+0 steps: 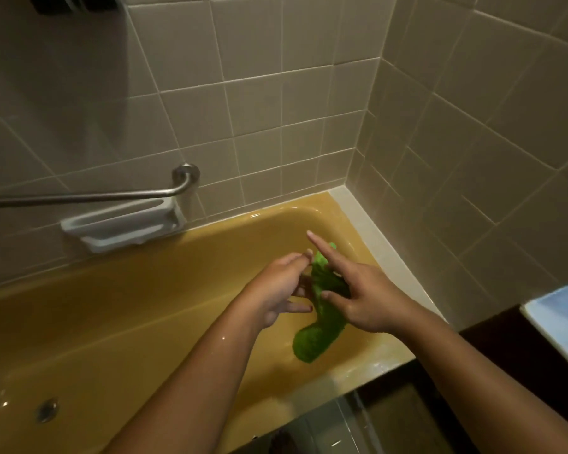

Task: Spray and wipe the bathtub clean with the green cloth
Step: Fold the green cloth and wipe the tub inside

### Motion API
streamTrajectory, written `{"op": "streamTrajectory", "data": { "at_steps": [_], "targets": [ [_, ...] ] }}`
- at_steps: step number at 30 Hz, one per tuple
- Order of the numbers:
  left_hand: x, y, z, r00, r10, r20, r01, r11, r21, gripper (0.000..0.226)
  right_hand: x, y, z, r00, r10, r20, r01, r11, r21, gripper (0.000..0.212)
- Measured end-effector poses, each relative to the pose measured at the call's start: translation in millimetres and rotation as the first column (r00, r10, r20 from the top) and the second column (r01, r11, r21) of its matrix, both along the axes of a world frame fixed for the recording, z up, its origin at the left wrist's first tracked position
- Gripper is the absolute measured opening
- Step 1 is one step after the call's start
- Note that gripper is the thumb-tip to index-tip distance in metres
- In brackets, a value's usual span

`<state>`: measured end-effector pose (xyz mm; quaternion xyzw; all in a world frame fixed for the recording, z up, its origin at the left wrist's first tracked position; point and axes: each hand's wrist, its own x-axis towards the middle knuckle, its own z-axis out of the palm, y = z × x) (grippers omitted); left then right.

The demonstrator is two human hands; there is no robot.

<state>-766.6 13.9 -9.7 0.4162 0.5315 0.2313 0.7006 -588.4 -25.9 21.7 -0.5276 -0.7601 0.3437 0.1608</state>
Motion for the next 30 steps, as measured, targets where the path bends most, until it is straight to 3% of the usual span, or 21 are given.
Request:
{"op": "streamTrajectory", "data": {
  "at_steps": [5,10,13,16,20,21,23,25,27,30],
  "targets": [
    [9.3,-9.2,-10.8,0.948,0.264,0.177,-0.221,0.948,-0.23,0.031,-11.9,-0.7,-6.4,0.982,0.073,0.175,-0.079,0.997,0.027,0.125],
    [17.7,-14.1,-16.0,0.879,0.431,0.205,-0.385,0.894,-0.231,0.014,-9.6,-1.2,-17.3,0.986,0.021,0.164,-0.035,0.996,0.082,0.128],
    [15.0,-11.2,-20.0,0.812,0.548,0.199,-0.511,0.833,-0.211,0.02,-8.8,-8.1,-29.0,0.991,-0.055,0.119,0.035,0.986,0.164,0.123],
    [5.0,-6.0,-24.4,0.744,0.633,0.212,-0.602,0.774,-0.197,0.023,-3.8,-11.3,-48.0,0.976,-0.201,0.084,0.181,0.963,0.202,0.104],
    [-19.9,3.0,-29.1,0.769,0.623,0.148,-0.619,0.782,-0.078,0.026,4.2,-8.8,-64.4,0.956,-0.288,0.052,0.269,0.936,0.226,0.043],
    [-25.4,4.8,-28.2,0.807,0.58,0.107,-0.583,0.812,-0.005,0.028,3.9,-7.9,-65.1,0.961,-0.275,0.035,0.258,0.934,0.247,0.032],
    [-35.7,10.2,-24.1,0.9,0.434,-0.045,-0.421,0.89,0.175,0.031,0.8,-5.3,-62.3,0.981,-0.192,0.019,0.178,0.939,0.295,0.029],
    [-47.4,17.6,-16.5,0.942,0.203,-0.266,-0.107,0.936,0.336,0.03,-3.3,-2.3,-58.3,0.998,-0.057,0.027,0.044,0.934,0.354,0.036],
    [-56.5,23.8,-3.8,0.908,-0.066,-0.414,0.232,0.901,0.365,0.028,-7.8,0.6,-54.2,0.997,0.053,0.052,-0.07,0.898,0.433,0.03],
    [-59.6,27.7,17.0,0.834,-0.377,-0.402,0.507,0.812,0.291,0.028,-13.2,3.3,-49.4,0.999,0.009,0.053,-0.033,0.875,0.483,0.024]
  ]
}}
